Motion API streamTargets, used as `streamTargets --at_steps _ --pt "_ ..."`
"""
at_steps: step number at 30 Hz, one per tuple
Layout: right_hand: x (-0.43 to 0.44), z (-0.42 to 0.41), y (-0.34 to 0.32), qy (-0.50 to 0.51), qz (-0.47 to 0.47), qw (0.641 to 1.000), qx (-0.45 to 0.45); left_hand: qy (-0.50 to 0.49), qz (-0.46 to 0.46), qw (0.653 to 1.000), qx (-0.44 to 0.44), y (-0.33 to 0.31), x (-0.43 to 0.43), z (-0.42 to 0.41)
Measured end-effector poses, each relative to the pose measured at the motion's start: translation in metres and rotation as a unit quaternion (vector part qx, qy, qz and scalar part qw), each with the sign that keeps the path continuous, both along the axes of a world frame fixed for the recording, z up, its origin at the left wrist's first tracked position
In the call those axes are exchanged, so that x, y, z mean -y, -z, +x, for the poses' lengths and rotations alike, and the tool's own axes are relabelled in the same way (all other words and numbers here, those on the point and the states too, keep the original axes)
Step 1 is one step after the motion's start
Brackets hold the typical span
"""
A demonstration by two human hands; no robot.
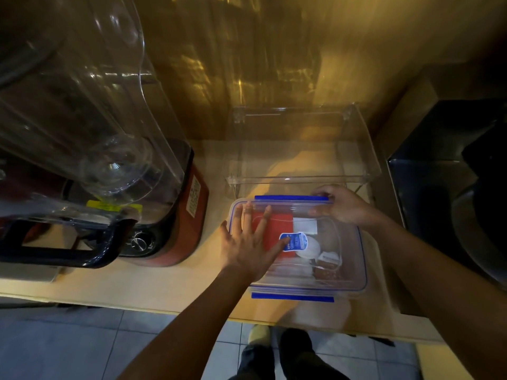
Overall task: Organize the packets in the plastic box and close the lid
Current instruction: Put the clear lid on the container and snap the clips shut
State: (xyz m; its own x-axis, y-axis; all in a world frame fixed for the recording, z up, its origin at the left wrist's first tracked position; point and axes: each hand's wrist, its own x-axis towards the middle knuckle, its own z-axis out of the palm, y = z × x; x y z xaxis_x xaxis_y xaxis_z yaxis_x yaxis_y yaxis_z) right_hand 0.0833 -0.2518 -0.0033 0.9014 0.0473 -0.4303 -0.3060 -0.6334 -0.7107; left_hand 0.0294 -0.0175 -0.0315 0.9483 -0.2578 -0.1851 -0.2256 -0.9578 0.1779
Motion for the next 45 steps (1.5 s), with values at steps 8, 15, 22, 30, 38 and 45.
streamTargets --at_steps 8,15,22,30,38,45 --pt "-0.008 -0.011 0.003 0.009 -0.069 0.996 0.061 0.057 -0.040 0.995 0.073 -0.014 0.000 -0.004" --pt "-0.006 -0.012 0.006 0.016 -0.069 0.995 0.075 0.454 -0.039 0.868 0.200 -0.001 -0.006 -0.043" --pt "-0.003 -0.012 0.008 0.020 -0.046 0.998 0.042 0.396 0.195 0.882 0.163 0.008 -0.001 -0.064" --pt "-0.005 -0.011 0.004 0.005 -0.014 0.999 0.028 0.428 -0.073 0.886 0.165 -0.007 -0.009 -0.055" --pt "-0.007 -0.008 -0.001 0.005 -0.011 0.999 0.051 0.393 -0.179 0.900 0.056 -0.020 -0.008 -0.050" --pt "-0.009 -0.010 -0.001 0.018 -0.006 0.997 0.077 0.380 -0.201 0.901 0.059 -0.020 -0.003 -0.054"
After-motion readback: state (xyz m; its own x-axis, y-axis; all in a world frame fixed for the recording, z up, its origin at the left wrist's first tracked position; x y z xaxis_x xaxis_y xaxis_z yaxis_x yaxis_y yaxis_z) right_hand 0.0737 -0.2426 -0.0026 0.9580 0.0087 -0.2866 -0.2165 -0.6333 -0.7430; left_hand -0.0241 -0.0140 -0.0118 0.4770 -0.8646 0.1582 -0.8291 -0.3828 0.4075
